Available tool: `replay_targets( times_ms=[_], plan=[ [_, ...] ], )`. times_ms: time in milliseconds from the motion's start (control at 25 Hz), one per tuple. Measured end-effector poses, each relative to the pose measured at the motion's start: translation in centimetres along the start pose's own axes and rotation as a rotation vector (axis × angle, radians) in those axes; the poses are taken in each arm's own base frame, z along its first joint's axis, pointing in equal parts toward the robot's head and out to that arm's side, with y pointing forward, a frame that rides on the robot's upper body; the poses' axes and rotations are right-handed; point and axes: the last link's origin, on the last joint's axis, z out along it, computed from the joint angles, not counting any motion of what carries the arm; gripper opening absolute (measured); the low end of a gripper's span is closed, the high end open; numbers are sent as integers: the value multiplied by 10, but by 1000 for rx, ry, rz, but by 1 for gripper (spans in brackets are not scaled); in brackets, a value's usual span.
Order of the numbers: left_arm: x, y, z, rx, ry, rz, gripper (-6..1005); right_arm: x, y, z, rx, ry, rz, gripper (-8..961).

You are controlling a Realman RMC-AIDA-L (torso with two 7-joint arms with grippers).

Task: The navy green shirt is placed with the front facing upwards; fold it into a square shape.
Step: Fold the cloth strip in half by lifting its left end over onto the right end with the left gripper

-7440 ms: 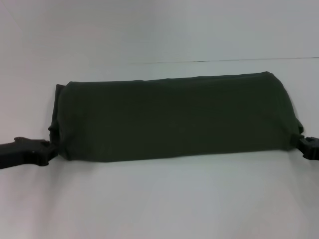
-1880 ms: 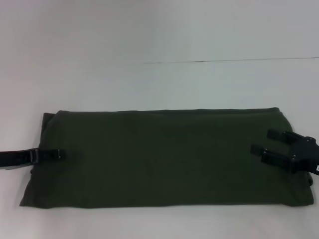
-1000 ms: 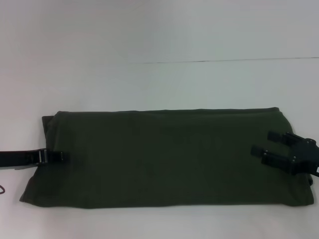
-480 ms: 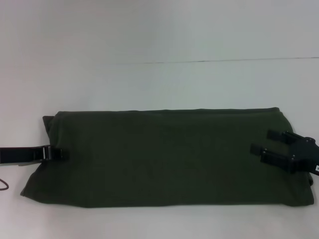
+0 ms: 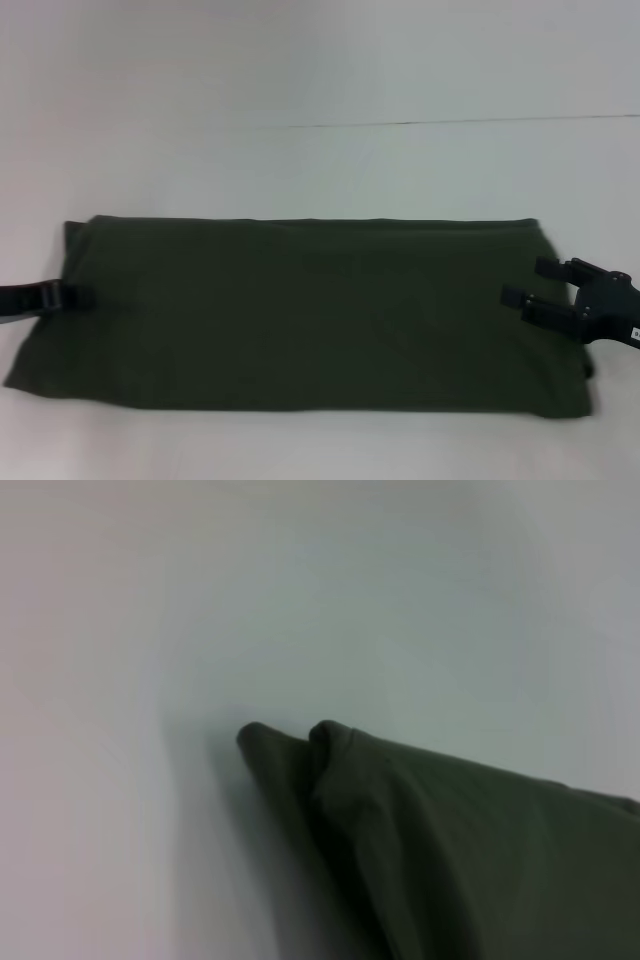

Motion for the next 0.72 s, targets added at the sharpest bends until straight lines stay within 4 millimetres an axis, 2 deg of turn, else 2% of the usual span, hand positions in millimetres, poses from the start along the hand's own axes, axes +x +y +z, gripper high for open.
replay_targets(
  times_ms=[240,360,720],
  plan=[
    [-1,-15,-13,36,42,-32,109,-3,0,4,-6,-4,-6,857],
    [-1,-12,-15,7,48,-42,109,-5,0,7,-10,-4,-7,857],
    [20,56,-6,-320,95,2,110,-2,7,20,-51,38,-20,856]
  ],
)
